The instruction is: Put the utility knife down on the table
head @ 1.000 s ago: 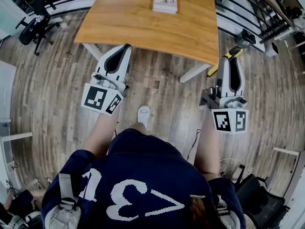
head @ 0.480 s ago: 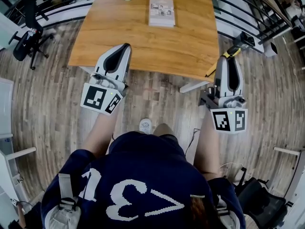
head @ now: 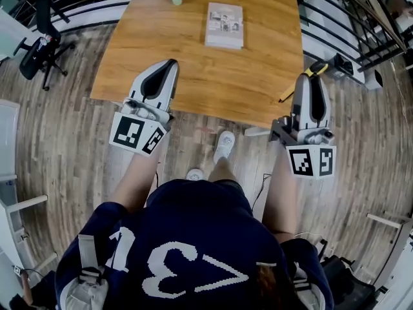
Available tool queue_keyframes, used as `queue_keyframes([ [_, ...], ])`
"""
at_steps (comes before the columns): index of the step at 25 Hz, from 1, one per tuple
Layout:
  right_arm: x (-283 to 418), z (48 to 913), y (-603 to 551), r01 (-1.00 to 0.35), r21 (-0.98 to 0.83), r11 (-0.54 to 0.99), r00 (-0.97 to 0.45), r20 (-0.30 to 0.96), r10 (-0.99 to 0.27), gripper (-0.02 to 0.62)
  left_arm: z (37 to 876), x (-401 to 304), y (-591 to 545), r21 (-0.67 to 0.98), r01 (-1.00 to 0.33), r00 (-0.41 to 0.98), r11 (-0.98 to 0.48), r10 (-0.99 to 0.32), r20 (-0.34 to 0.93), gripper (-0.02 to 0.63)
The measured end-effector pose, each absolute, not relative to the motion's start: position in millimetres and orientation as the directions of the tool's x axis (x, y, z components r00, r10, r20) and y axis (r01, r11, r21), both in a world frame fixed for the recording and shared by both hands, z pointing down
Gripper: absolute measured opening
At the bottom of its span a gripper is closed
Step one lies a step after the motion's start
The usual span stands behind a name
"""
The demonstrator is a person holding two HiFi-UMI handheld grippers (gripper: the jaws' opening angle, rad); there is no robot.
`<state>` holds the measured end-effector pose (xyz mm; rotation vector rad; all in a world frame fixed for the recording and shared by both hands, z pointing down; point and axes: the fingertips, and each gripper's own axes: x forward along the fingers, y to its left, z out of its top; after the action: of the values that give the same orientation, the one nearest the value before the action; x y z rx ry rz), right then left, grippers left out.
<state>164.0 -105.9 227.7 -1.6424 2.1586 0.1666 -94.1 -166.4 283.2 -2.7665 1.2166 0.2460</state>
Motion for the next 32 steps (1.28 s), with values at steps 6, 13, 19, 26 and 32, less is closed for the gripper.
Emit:
queue_keyframes([
  [6, 187.9, 220.8, -191.9, -0.92, -0.148, 0.364, -0.284, -0.391, -0.875, 0.129, 267.0, -73.5, -230.8, -0.047, -0.786, 0.612, -0.617, -0.764, -0.206, 0.018],
  [13, 220.0, 215.0, -277.7, -0.884, -0.126, 0.45, -0.375, -0.384, -0.844, 0.129, 262.7, -36.7, -304.0, -0.045, -0.824, 0.559, -0.564, -0.798, -0.225, 0.018],
  [19, 242.5, 219.1, -327.9, -0.864, -0.145, 0.483, -0.406, -0.369, -0.836, 0.129, 263.6, -9.5, -345.4, -0.041, -0.844, 0.53, -0.535, -0.819, -0.218, 0.018],
  [26, 239.6, 243.3, -362.9, -0.859, -0.187, 0.476, -0.405, -0.319, -0.857, 0.129, 280.3, 6.8, -377.7, -0.016, -0.828, 0.553, -0.56, -0.813, -0.183, 0.018],
  [32, 232.7, 289.7, -380.9, -0.883, -0.232, 0.409, -0.366, -0.205, -0.908, 0.129, 316.6, 12.2, -399.5, 0.027, -0.789, 0.608, -0.614, -0.786, -0.114, 0.018],
])
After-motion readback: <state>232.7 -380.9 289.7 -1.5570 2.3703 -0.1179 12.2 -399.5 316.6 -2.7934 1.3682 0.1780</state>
